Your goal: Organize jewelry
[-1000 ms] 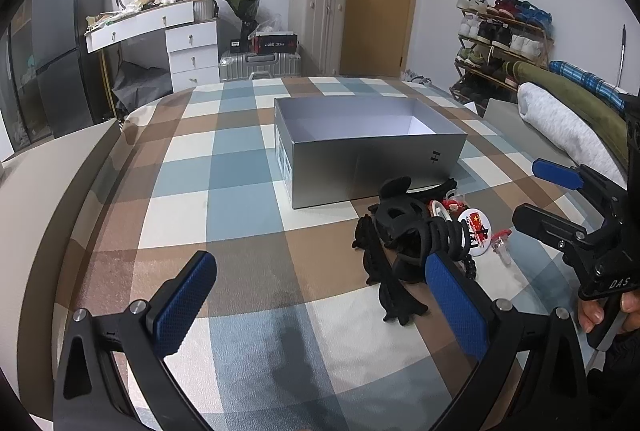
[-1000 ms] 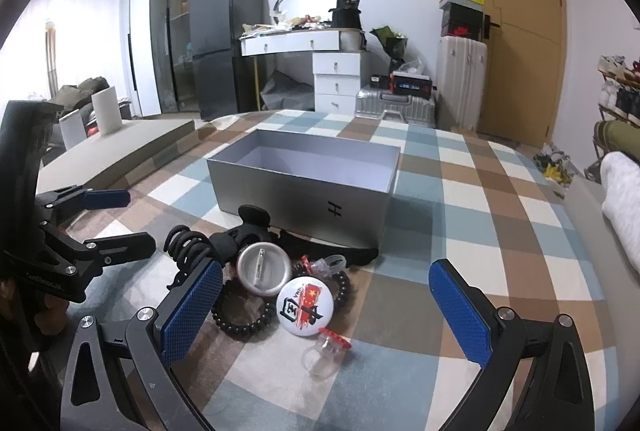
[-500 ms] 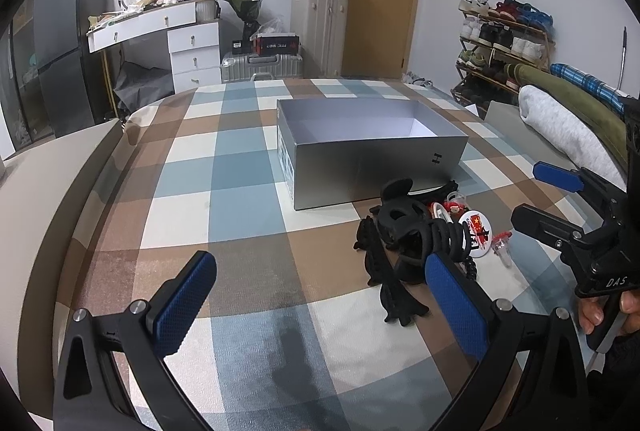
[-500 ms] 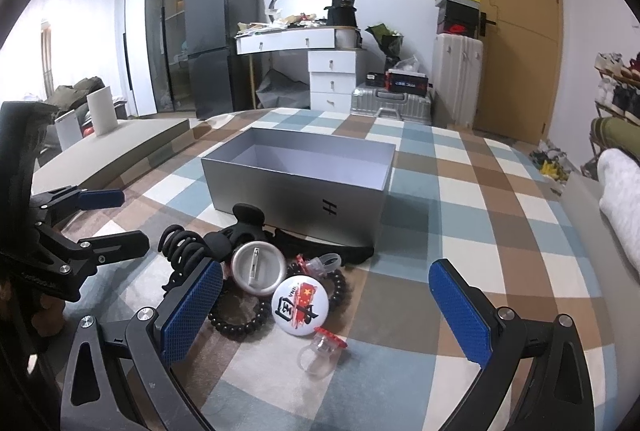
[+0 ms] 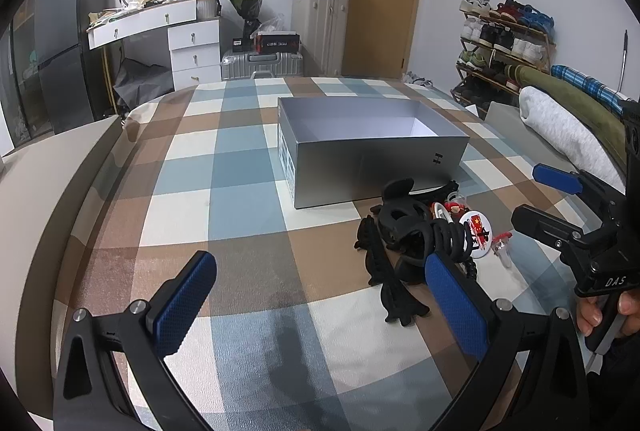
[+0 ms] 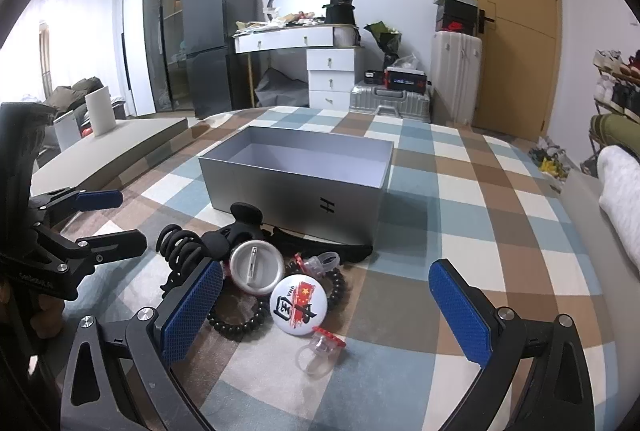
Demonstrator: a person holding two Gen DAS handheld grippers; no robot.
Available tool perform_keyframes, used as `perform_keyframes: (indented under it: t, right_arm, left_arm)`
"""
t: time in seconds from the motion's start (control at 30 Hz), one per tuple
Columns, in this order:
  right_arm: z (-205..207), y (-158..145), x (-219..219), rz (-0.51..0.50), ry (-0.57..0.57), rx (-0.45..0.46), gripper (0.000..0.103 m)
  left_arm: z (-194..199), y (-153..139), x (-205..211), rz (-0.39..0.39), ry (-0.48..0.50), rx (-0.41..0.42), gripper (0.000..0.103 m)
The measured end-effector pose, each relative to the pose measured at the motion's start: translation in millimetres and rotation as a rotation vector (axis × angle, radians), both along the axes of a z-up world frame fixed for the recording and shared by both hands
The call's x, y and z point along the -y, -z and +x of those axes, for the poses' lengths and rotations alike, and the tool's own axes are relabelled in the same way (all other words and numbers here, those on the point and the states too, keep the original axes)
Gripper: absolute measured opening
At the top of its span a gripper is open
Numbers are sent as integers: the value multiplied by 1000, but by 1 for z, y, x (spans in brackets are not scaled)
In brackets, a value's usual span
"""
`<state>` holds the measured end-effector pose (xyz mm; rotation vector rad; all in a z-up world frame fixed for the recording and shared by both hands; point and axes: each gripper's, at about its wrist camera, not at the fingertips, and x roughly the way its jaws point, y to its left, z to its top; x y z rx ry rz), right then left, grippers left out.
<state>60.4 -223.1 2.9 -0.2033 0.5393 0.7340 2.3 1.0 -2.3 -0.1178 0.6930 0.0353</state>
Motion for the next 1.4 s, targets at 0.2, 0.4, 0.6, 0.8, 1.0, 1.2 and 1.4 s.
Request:
perform_keyframes:
  t: [0.2, 0.4, 0.6, 0.8, 1.0, 1.2, 1.4]
  right_arm:
    - [-1, 0, 0, 1, -1, 2, 103]
    - [-1, 0, -1, -4, -3, 5, 103]
    - [-1, 0, -3, -16, 9, 4, 103]
    - [5, 1, -3, -48, 25, -52, 103]
    - [9, 13, 2, -75, -11, -174, 92]
    - [14, 27, 3, -109, -49, -293, 67]
    - [10, 33, -3, -134, -66, -310, 49]
  left_arm:
    - [0, 0, 0, 0, 0, 0, 102]
    - [0, 0, 0, -1, -1, -1, 102]
    - [1, 0, -2, -14, -1, -6, 102]
    - [2, 0, 4, 25, -4, -11, 102]
    - [3, 2, 8, -16, 32, -22, 102]
    - [4, 1, 12, -5, 36, -37, 102]
    - [6, 1, 12, -25, 34, -45, 102]
